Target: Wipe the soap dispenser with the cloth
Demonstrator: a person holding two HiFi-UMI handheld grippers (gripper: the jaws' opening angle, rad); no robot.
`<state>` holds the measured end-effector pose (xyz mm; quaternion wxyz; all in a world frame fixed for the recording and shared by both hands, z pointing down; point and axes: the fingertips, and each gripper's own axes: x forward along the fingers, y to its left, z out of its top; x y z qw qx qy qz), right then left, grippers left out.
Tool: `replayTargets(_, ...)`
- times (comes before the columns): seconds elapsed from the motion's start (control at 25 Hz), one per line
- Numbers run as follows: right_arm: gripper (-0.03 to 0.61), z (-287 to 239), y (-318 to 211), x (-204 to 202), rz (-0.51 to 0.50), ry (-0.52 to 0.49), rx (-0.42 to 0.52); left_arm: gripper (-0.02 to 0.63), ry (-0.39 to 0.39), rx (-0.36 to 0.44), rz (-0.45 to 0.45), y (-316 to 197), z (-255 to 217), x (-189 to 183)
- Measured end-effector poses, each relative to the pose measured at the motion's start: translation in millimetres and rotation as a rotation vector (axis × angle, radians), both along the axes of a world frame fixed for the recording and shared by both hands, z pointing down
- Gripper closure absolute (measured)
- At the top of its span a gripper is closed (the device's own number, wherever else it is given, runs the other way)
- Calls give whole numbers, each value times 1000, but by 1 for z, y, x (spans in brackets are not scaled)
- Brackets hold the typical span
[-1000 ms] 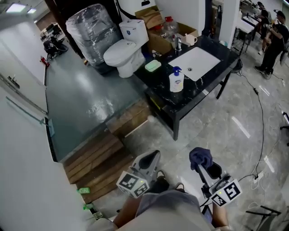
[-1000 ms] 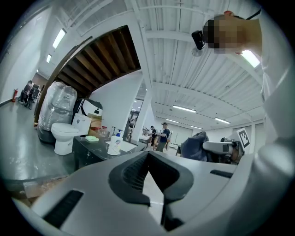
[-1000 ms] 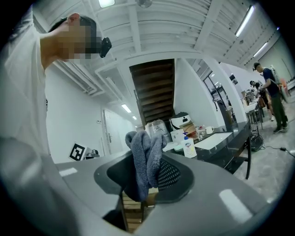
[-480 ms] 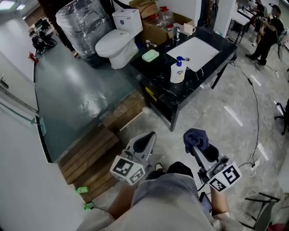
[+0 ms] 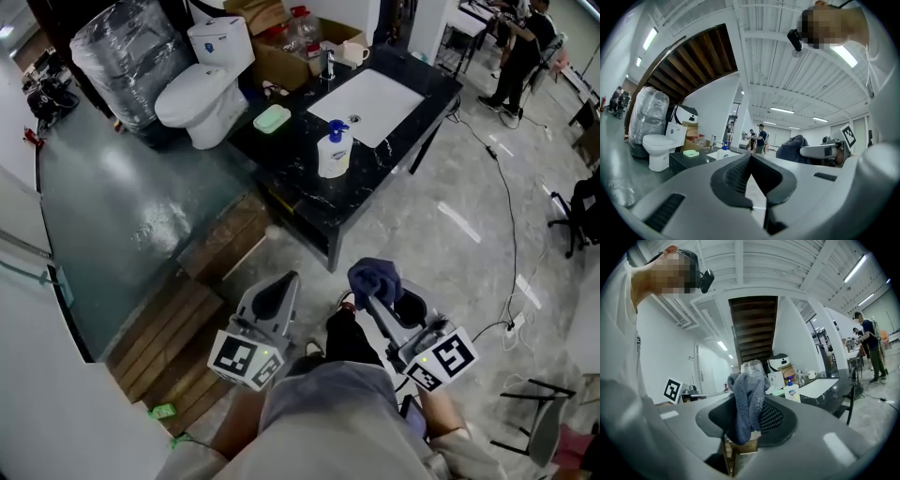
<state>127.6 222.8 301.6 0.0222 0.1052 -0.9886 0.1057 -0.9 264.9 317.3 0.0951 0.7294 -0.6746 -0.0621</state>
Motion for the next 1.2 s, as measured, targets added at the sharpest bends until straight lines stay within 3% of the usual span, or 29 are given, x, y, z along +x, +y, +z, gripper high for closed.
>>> replayTargets(0.56, 462, 11, -96, -73, 1, 34, 11, 607, -1, -30, 5, -118, 6, -31)
replayTargets(0.92, 461, 23, -156, -89, -10, 41, -19, 607, 1, -70, 29, -187, 23, -43)
replayTargets(1.2, 461, 19, -200, -88, -18, 2, -19, 607, -49, -75, 29, -232, 16, -47)
